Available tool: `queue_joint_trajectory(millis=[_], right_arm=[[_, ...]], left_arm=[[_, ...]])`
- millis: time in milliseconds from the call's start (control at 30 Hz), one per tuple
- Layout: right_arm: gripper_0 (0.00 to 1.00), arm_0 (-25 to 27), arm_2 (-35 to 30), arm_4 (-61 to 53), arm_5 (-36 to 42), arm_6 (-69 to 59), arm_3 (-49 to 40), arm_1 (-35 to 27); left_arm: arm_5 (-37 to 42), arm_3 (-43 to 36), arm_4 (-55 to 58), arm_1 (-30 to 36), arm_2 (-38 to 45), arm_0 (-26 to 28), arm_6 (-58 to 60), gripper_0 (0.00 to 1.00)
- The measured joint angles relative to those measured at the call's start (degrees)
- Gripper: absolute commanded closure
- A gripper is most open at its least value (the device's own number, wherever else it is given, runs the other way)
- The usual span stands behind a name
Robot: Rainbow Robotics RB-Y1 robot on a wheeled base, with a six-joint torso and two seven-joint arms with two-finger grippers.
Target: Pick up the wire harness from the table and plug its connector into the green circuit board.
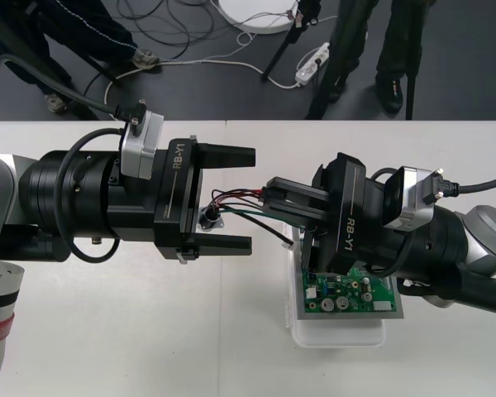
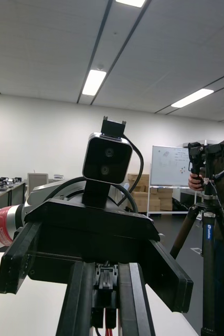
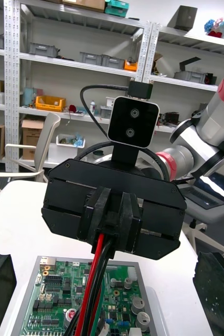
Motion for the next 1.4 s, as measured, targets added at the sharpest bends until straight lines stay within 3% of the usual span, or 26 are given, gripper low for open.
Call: queue_joint_trajectory(millis=[33, 100, 133, 1067, 1167, 1200, 1233, 1267, 1300, 1400], right_arm=[[1.00, 0.0, 0.0, 0.0, 0.0, 0.0, 0.0, 0.0], [1.00, 0.0, 0.0, 0.0, 0.0, 0.0, 0.0, 0.0], [1.00, 0.0, 0.0, 0.0, 0.0, 0.0, 0.0, 0.0], [1.00, 0.0, 0.0, 0.0, -0.2, 0.0, 0.0, 0.0], [0.41, 0.0, 0.0, -0.1, -0.2, 0.0, 0.0, 0.0], [0.33, 0.0, 0.0, -0.2, -0.1, 0.0, 0.0, 0.0], [0.33, 0.0, 0.0, -0.5, -0.1, 0.0, 0.0, 0.0], [0.10, 0.0, 0.0, -0.8, -0.1, 0.0, 0.0, 0.0], [0.02, 0.0, 0.0, -1.0, -0.1, 0.0, 0.0, 0.0], [0.00, 0.0, 0.0, -1.2, 0.0, 0.0, 0.0, 0.0]], left_arm=[[0.0, 0.0, 0.0, 0.0, 0.0, 0.0, 0.0, 0.16], [0.0, 0.0, 0.1, 0.0, 0.0, 0.0, 0.0, 0.84], [0.0, 0.0, 0.2, 0.0, 0.0, 0.0, 0.0, 1.00], [0.1, 0.0, 1.3, 0.0, 0.0, 0.0, 0.0, 1.00], [0.1, 0.0, 1.3, 0.0, 0.0, 0.0, 0.0, 1.00], [0.1, 0.0, 1.3, 0.0, 0.0, 0.0, 0.0, 1.00], [0.1, 0.0, 1.4, 0.0, 0.0, 0.0, 0.0, 1.00], [0.1, 0.0, 1.4, 0.0, 0.0, 0.0, 0.0, 1.00], [0.1, 0.0, 1.4, 0.0, 0.0, 0.0, 0.0, 1.00], [0.1, 0.0, 1.5, 0.0, 0.0, 0.0, 0.0, 1.00]])
